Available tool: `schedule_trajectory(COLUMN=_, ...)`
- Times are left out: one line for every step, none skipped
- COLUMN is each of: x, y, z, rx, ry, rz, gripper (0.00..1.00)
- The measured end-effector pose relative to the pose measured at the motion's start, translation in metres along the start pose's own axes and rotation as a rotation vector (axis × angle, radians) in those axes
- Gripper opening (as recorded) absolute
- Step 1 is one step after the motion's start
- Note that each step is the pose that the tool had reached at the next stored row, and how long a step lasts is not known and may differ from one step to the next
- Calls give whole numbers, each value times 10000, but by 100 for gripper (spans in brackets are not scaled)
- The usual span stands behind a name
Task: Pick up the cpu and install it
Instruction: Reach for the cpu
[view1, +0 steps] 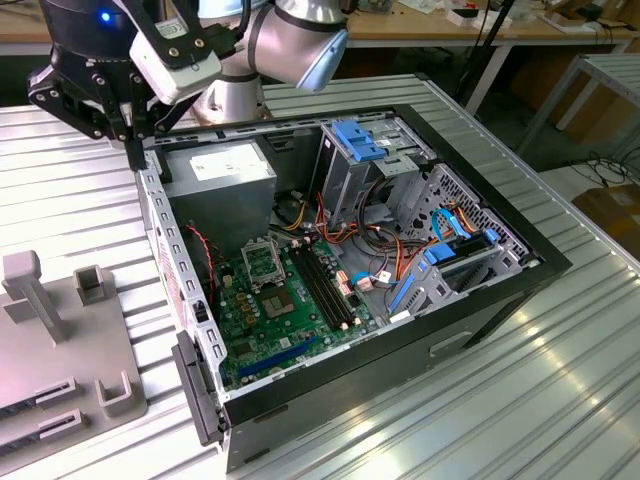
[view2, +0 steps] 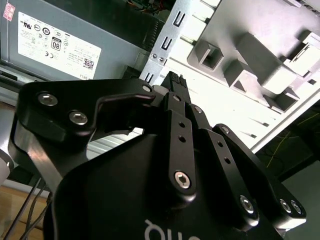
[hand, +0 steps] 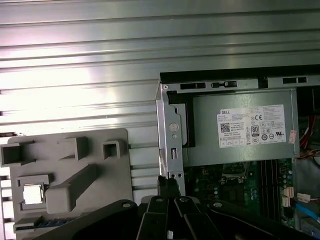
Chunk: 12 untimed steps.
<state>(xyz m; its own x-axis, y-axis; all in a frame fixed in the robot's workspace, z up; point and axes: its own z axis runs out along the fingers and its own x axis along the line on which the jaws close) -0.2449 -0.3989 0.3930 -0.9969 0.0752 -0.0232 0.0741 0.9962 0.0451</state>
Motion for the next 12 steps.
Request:
schedule_trajectory(x=17, y=-1, z=0, rx=0, ry=0, rz=1, gripper=11)
schedule_trajectory(x=29, y=-2, z=-1, rx=0, ry=1, rz=0, gripper=11)
schedule_trajectory(x=40, y=-3, z=-1, rx=1, ry=2, rz=0, gripper=11)
schedule_trajectory(x=51, y=-4, z=-1, rx=0, ry=2, rz=1, gripper=11)
schedule_trajectory(x=65, y=-5, z=-2, rx=1, ry=3, rz=1, gripper=11)
schedule_trajectory(x=81, y=-6, z=-2, rx=1, ry=4, rz=1, gripper=11)
schedule_trajectory(x=92, y=-7, z=-2, rx=1, ry=5, rz=1, gripper=11)
schedule_trajectory(x=104, y=-8, z=-2, rx=0, ry=6, rz=1, gripper=11)
schedule_trajectory(x=120, y=-9, z=-2, rx=1, ry=7, rz=1, gripper=11)
schedule_trajectory(x=136, y=-10, z=-3, rx=0, ry=8, rz=2, gripper=11)
schedule_trajectory(x=146, y=-11, z=-3, rx=1, ry=9, rz=1, gripper=11)
schedule_trajectory(x=161, y=-12, z=-3, rx=1, ry=9, rz=1, gripper=11)
